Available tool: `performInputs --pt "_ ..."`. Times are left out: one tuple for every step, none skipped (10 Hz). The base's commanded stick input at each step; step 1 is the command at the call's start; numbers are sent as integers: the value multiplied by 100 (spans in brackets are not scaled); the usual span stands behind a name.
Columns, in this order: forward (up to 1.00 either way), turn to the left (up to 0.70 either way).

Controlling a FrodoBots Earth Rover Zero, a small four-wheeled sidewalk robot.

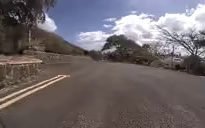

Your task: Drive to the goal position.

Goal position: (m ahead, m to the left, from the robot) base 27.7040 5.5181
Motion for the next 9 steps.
performInputs --pt "85 1" --pt "85 2" --pt "85 3" --pt "85 1" --pt "85 1" --pt "85 1" --pt "85 2" --pt "85 4" --pt "85 6"
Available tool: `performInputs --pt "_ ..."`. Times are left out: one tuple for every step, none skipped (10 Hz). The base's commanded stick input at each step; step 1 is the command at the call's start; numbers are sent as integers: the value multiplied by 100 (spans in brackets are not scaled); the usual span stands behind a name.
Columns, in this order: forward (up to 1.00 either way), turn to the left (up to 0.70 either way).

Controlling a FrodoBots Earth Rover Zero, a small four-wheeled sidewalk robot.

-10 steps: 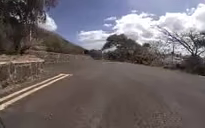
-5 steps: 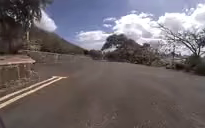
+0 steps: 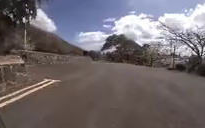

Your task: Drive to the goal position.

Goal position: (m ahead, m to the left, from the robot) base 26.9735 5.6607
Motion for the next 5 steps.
performInputs --pt "85 8" --pt "85 32" --pt "85 30" --pt "85 1" --pt "85 1"
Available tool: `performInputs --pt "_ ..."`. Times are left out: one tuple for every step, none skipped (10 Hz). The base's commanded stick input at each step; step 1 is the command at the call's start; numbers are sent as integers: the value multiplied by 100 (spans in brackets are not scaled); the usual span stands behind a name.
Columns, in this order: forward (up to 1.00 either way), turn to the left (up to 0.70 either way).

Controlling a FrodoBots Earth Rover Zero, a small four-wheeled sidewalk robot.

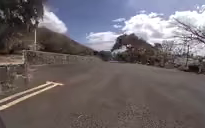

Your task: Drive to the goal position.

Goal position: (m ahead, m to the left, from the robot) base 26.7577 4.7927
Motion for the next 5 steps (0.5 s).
performInputs --pt "85 1" --pt "85 1" --pt "85 1" --pt "85 1" --pt "85 1"
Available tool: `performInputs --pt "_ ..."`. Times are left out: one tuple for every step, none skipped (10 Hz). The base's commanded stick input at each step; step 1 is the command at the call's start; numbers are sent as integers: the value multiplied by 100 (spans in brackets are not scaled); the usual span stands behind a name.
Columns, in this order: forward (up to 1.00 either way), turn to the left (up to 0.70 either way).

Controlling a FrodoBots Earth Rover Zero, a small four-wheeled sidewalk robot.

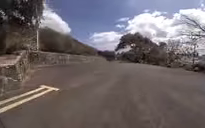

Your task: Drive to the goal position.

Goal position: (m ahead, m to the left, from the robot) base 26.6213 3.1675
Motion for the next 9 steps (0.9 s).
performInputs --pt "85 1" --pt "85 1" --pt "85 1" --pt "85 1" --pt "85 1" --pt "85 1" --pt "85 1" --pt "85 1" --pt "85 1"
